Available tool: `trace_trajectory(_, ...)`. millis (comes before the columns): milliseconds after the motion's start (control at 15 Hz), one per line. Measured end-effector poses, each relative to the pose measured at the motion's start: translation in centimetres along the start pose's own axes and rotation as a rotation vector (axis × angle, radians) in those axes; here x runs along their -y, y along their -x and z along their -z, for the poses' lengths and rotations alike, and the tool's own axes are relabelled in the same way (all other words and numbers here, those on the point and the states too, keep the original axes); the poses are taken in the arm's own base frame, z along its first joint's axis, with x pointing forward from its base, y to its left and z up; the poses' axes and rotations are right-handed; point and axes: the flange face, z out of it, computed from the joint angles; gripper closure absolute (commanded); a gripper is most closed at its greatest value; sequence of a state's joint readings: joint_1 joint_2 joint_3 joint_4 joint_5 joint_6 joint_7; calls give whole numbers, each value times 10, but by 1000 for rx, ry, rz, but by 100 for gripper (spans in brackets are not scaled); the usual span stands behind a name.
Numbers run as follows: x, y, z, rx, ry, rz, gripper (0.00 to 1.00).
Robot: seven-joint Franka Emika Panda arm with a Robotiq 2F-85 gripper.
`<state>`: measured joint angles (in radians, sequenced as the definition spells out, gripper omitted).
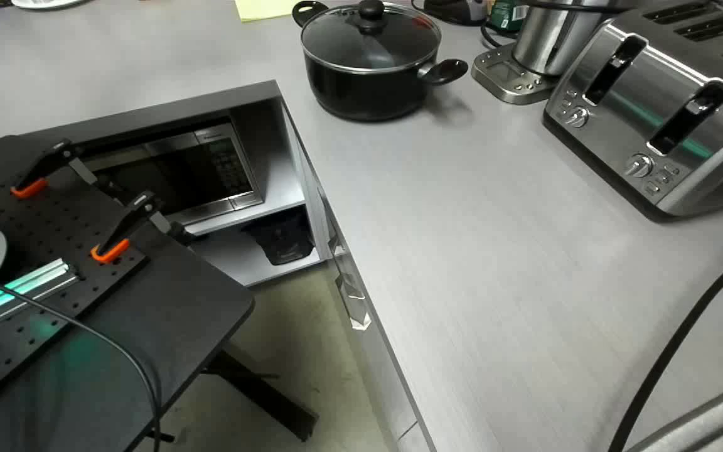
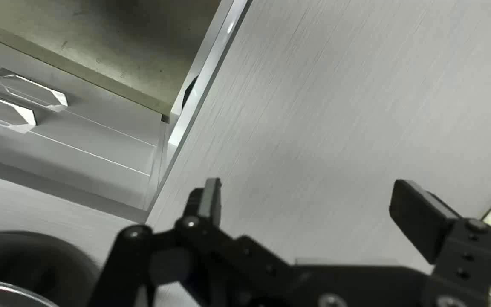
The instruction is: Remove the glass lid from the pot and put it on the countertop
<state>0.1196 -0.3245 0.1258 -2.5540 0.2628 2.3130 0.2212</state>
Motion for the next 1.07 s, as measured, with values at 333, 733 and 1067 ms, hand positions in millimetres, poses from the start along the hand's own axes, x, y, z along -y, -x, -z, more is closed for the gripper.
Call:
trace_trajectory(333,0,0,0,0,0,0,0)
trace_trajectory(733,-5,-2,-1,0,12,-2,0)
trace_trajectory(1067,-43,-22,1,-40,93,-68,0)
